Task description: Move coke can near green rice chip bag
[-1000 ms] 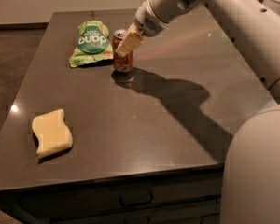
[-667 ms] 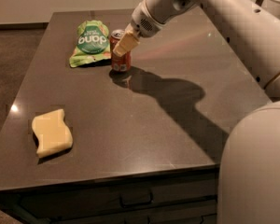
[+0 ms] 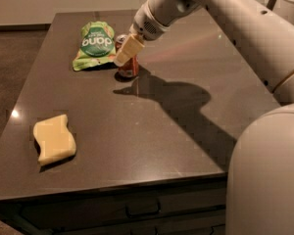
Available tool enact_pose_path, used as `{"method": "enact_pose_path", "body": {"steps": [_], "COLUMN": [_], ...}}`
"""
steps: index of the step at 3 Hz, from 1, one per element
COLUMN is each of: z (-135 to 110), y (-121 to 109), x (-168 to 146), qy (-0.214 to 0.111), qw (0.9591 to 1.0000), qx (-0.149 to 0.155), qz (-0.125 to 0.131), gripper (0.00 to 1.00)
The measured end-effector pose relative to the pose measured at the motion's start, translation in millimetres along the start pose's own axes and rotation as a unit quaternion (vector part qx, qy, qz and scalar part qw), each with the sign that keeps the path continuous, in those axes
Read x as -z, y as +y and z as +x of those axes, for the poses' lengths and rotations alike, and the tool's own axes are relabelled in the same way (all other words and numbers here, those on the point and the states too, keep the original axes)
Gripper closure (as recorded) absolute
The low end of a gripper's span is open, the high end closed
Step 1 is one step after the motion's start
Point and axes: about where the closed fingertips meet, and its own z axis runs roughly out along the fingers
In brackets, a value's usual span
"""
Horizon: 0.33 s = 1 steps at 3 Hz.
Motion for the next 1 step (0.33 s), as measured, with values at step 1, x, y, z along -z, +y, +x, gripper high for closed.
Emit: {"method": "enact_pose_path", "body": {"steps": [1], "z": [-0.1], "y": [0.3], "x": [-0.5], "qy": [0.000], "qw": [1.0000], "qx": [0.001], "qz": [0.000], "gripper": [0.00]}}
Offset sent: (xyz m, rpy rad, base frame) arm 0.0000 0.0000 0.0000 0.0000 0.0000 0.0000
